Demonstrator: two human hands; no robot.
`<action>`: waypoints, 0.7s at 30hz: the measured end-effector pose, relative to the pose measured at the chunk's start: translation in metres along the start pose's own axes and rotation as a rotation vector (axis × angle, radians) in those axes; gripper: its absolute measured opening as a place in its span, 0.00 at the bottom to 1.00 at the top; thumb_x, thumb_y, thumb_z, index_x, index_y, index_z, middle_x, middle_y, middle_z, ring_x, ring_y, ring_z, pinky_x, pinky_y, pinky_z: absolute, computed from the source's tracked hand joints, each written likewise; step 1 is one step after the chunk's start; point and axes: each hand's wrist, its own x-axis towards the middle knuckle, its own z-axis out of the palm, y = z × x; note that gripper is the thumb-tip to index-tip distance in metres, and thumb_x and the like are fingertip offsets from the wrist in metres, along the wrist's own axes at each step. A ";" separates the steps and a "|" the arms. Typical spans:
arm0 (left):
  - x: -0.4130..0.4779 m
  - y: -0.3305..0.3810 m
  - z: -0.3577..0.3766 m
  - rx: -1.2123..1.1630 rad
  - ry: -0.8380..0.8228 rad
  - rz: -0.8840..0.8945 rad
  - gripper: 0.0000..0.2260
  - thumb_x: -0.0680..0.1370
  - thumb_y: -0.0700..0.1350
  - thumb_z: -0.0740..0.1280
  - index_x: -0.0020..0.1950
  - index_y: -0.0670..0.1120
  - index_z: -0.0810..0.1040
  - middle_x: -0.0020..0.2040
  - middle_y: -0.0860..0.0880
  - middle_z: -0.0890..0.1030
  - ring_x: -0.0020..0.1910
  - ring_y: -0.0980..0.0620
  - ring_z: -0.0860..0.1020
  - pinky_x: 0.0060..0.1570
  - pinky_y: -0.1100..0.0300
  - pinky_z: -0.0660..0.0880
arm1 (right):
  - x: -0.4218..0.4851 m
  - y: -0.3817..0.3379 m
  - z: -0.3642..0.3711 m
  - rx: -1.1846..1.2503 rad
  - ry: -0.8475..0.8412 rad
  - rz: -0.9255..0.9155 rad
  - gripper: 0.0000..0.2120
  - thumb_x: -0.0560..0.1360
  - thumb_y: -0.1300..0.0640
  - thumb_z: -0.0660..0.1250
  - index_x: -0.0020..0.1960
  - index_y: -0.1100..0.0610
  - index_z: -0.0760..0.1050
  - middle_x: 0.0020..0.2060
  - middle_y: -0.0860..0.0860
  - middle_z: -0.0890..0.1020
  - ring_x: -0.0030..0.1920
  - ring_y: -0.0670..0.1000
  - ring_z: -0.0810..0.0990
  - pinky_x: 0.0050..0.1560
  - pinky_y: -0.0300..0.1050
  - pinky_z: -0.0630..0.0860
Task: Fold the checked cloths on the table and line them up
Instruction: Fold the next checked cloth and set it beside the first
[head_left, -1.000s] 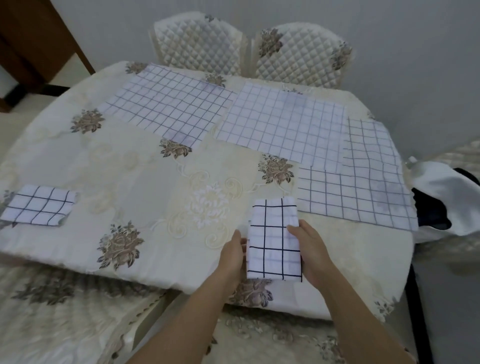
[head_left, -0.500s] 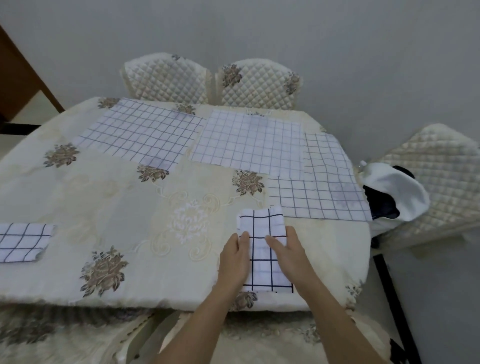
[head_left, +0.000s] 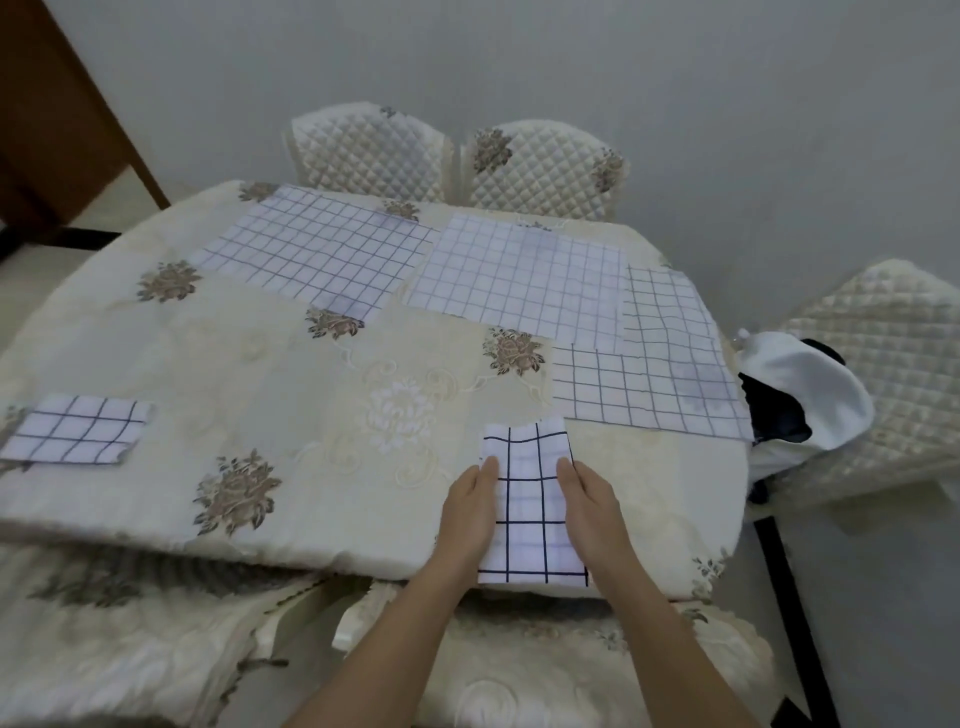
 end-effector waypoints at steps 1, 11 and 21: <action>-0.002 0.000 -0.001 0.041 0.053 0.016 0.19 0.84 0.57 0.55 0.52 0.47 0.81 0.50 0.50 0.83 0.51 0.51 0.81 0.56 0.51 0.77 | 0.000 0.001 0.001 -0.013 -0.008 -0.022 0.21 0.84 0.46 0.55 0.46 0.61 0.76 0.40 0.55 0.82 0.41 0.50 0.78 0.48 0.50 0.77; -0.047 -0.005 0.002 0.325 0.532 0.178 0.18 0.85 0.50 0.53 0.36 0.47 0.65 0.34 0.50 0.72 0.34 0.54 0.69 0.32 0.66 0.64 | -0.009 -0.005 -0.001 -0.111 -0.128 -0.198 0.20 0.84 0.48 0.55 0.36 0.56 0.65 0.30 0.50 0.70 0.33 0.48 0.67 0.35 0.45 0.64; -0.128 -0.051 -0.025 0.185 0.962 0.133 0.17 0.85 0.49 0.55 0.36 0.50 0.66 0.31 0.53 0.71 0.30 0.57 0.70 0.30 0.62 0.63 | -0.057 0.003 0.045 -0.282 -0.376 -0.416 0.21 0.84 0.51 0.55 0.34 0.55 0.61 0.28 0.49 0.68 0.30 0.47 0.66 0.29 0.37 0.61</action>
